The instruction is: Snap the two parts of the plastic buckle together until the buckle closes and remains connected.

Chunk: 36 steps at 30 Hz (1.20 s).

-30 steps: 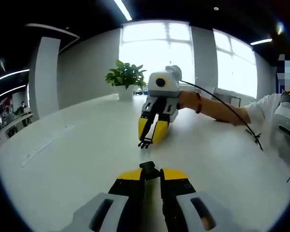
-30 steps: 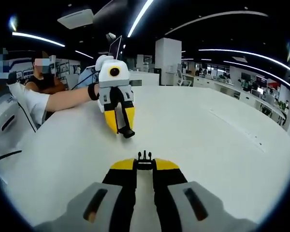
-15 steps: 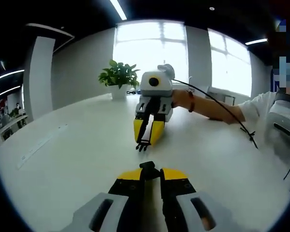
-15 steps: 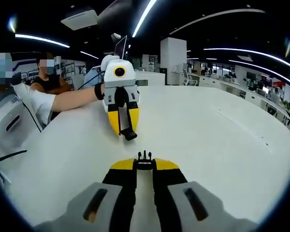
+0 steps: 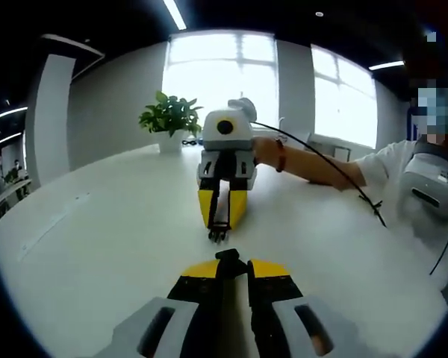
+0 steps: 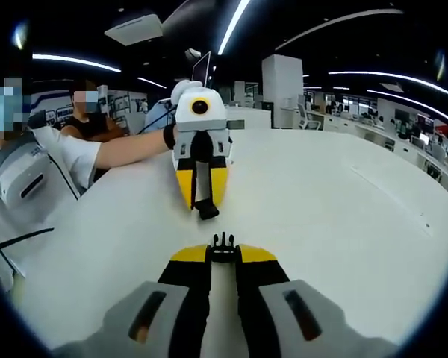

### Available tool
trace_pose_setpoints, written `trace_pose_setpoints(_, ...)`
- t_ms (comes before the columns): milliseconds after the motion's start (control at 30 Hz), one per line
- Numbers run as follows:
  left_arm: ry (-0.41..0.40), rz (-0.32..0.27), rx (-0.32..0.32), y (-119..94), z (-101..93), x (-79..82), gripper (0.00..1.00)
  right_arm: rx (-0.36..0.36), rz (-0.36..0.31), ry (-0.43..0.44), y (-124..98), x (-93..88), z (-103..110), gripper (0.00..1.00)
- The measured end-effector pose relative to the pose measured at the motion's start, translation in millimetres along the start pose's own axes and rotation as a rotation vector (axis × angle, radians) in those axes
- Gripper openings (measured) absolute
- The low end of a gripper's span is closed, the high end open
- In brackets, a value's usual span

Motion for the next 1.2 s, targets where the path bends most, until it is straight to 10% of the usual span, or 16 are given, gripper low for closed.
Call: trace_pose_setpoints(1200, 0.026, 0.030, -0.044, 9, -10.4, -2.6, 0.12, 0.078, 0.005, -0.026, 11, 0.6, 14, 0.12)
Point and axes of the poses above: the point that each gripper's makers call its tool centre point, and the gripper's own axes: y roughly forward along the fingers, z roughly to its left, x roughly out of its top, the point moved 4 cm from there along -y, roughly backward along the fingers, and after that the axes turned 3 degrees about y, right-handed, at the moved point
